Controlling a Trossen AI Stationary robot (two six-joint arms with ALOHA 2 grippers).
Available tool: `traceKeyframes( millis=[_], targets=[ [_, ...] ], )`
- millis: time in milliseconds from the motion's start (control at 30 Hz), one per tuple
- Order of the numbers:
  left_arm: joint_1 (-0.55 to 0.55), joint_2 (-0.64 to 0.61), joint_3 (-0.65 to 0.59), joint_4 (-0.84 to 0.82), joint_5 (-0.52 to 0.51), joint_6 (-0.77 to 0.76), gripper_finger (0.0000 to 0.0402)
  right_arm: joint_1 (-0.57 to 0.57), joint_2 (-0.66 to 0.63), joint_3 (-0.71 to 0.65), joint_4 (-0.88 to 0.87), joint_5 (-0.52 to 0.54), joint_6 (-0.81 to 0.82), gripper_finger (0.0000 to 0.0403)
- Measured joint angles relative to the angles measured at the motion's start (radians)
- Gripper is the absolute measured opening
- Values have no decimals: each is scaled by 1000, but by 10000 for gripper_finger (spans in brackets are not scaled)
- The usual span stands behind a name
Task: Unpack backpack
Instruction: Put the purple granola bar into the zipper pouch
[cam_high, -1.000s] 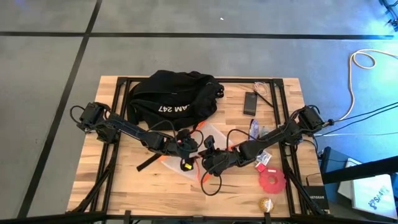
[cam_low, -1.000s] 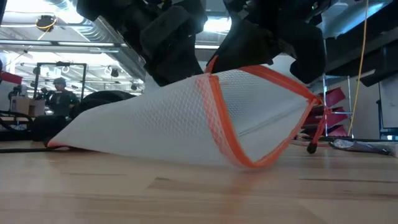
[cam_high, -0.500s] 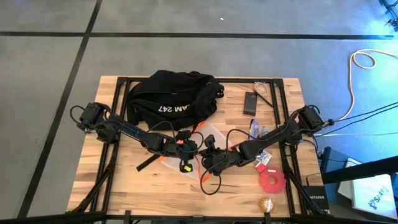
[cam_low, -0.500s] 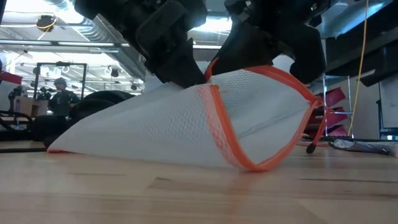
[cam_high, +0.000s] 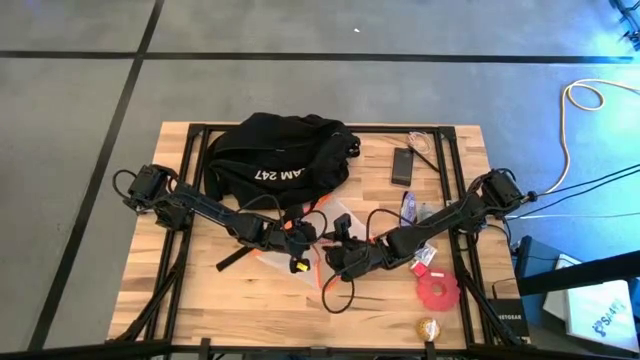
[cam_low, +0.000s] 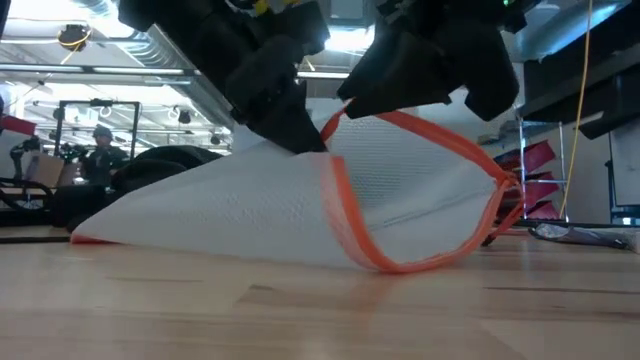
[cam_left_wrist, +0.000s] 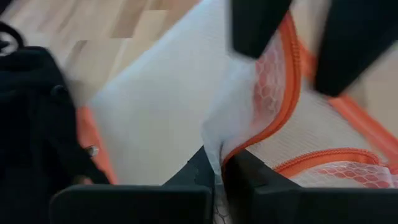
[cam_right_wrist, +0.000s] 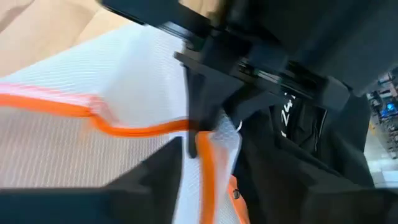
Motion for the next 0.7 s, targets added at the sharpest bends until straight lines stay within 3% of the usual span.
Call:
traceKeyframes(
  millis=[133, 233, 367, 467, 700],
  targets=[
    [-4, 0, 0, -9, -87, -6, 0, 48, -2, 20, -14, 64, -42, 231],
    [-4, 0, 0, 1, -109, -25, 0, 115, -19, 79, -35, 190, -55, 240],
    [-15, 0, 0, 2, -133, -47, 0, 190, -40, 153, -192, 369, 16, 241],
    [-40, 0, 0, 4, -191, -81, 0, 219, -70, 185, -402, 373, 271, 241],
    [-93, 0, 0, 54, -274, -107, 0, 207, -117, 199, -1068, 173, 1036, 241]
  ],
)
